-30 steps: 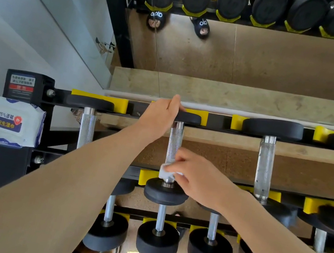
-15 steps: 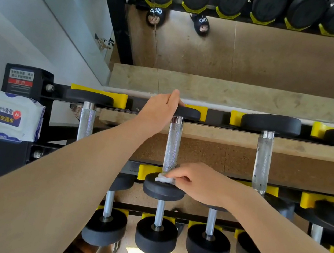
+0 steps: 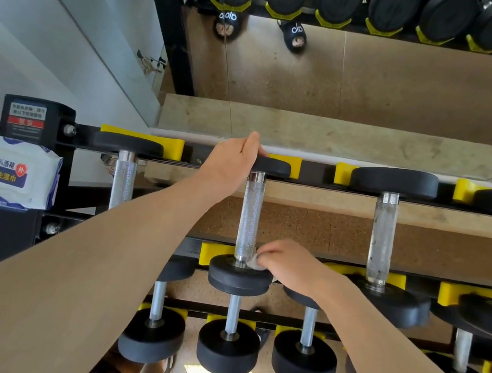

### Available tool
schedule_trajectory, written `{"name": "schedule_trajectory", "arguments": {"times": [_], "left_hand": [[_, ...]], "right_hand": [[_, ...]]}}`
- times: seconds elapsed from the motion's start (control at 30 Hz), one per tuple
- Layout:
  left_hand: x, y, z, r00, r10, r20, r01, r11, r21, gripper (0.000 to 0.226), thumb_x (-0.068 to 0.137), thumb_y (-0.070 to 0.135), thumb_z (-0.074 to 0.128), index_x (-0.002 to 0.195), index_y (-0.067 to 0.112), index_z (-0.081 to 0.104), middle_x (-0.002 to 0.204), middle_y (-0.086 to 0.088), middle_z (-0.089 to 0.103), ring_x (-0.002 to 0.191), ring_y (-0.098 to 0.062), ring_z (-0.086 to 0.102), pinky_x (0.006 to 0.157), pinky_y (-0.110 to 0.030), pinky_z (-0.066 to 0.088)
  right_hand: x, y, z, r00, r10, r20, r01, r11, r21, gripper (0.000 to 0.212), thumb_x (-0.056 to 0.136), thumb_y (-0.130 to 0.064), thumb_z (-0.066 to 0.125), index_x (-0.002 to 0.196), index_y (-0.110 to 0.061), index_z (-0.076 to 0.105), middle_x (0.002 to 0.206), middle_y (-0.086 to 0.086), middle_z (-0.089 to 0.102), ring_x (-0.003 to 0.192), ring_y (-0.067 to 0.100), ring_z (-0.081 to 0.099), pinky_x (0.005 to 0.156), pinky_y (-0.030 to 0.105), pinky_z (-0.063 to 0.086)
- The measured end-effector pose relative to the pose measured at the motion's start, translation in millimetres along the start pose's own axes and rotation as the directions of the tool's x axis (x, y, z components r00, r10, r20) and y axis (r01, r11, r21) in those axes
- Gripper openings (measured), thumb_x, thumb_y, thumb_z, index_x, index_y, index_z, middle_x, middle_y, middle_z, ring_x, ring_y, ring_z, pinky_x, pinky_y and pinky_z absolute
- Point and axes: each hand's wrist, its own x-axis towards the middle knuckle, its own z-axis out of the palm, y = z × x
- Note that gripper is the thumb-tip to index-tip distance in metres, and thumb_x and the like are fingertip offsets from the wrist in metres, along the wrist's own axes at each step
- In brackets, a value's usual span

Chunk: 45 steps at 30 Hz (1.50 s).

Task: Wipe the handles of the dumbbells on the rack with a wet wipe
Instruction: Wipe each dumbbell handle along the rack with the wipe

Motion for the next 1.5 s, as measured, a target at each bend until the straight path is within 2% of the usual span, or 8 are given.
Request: {"name": "schedule_trajectory", "arguments": {"times": [0.3,0.6,0.7,0.9,1.03,1.17,1.37,1.5], "left_hand": [[1,-3,2,1.0,-0.005,-0.009,0.005,1.0,-0.012,0.057,0.111,0.039,0.024,0.097,0.021,0.076,0.092,-0.001,0.069,0.091,-0.012,0.06,0.083,-0.03,0.043],[-1,0,1,1.0,-0.005,-0.001,0.005,1.0,-0.017,0.058,0.112,0.038,0.023,0.097,0.021,0.076,0.092,-0.007,0.069,0.088,-0.013,0.06,0.076,-0.023,0.043],[-2,0,1,1.0,-0.01,-0.016,0.01,1.0,-0.019,0.058,0.112,0.038,0.023,0.099,0.02,0.077,0.091,-0.006,0.07,0.087,-0.01,0.06,0.078,-0.025,0.041],[-3,1,1,1.0,-0.01,-0.014,0.01,1.0,0.0,0.057,0.112,0.039,0.023,0.101,0.021,0.076,0.093,-0.006,0.07,0.088,-0.01,0.06,0.079,-0.023,0.043],[-4,2,1,1.0,-0.016,-0.019,0.015,1.0,-0.013,0.057,0.112,0.038,0.023,0.101,0.021,0.076,0.098,-0.006,0.07,0.092,-0.011,0.06,0.086,-0.028,0.044],[-6,5,0,1.0,-0.004,-0.027,0.004,1.0,0.011,0.055,0.112,0.033,0.023,0.103,0.016,0.075,0.103,-0.008,0.07,0.099,-0.019,0.061,0.092,-0.035,0.047],[-4,5,3,0.998,-0.037,-0.045,0.038,0.999,0.017,0.057,0.112,0.036,0.023,0.1,0.02,0.076,0.099,-0.006,0.069,0.093,-0.011,0.059,0.084,-0.023,0.044],[-5,5,2,0.998,-0.044,-0.053,0.044,0.999,-0.009,0.058,0.112,0.038,0.024,0.097,0.022,0.078,0.097,-0.009,0.07,0.093,-0.014,0.06,0.083,-0.028,0.044]], "right_hand": [[-15,-37,1,0.926,-0.355,-0.129,0.287,0.884,-0.369,0.032,0.103,-0.024,0.038,0.118,-0.022,0.066,0.101,-0.001,0.059,0.086,0.009,0.053,0.075,0.027,0.043],[-28,3,-13,0.984,-0.178,-0.006,0.143,0.809,-0.57,0.021,0.1,-0.021,0.044,0.086,-0.018,0.059,0.077,-0.002,0.057,0.065,0.008,0.052,0.058,0.018,0.036],[-29,16,-21,0.984,-0.116,-0.134,0.005,0.772,-0.635,0.022,0.098,-0.025,0.047,0.104,-0.015,0.066,0.089,0.001,0.062,0.078,0.012,0.06,0.066,0.023,0.047],[-34,-12,8,0.923,-0.381,-0.051,0.31,0.816,-0.488,0.028,0.103,-0.024,0.037,0.11,-0.018,0.064,0.088,-0.008,0.05,0.075,0.005,0.047,0.069,0.016,0.038],[-32,10,-18,0.987,-0.136,-0.09,0.044,0.752,-0.657,0.022,0.098,-0.021,0.049,0.114,-0.015,0.064,0.093,0.001,0.06,0.081,0.014,0.061,0.066,0.022,0.046],[-15,-20,-31,0.789,-0.499,-0.357,0.155,0.724,-0.672,0.036,0.097,-0.021,0.056,0.133,-0.023,0.051,0.107,0.001,0.059,0.088,0.016,0.06,0.07,0.025,0.05],[17,-17,-26,0.669,-0.685,-0.287,0.214,0.548,-0.809,0.058,0.073,-0.007,0.079,0.128,-0.015,0.059,0.107,0.006,0.064,0.085,0.022,0.063,0.066,0.034,0.055],[6,8,-31,0.612,-0.585,-0.532,0.172,0.755,-0.632,0.037,0.091,-0.012,0.062,0.128,-0.018,0.056,0.102,0.001,0.063,0.078,0.011,0.056,0.064,0.021,0.047]]}}
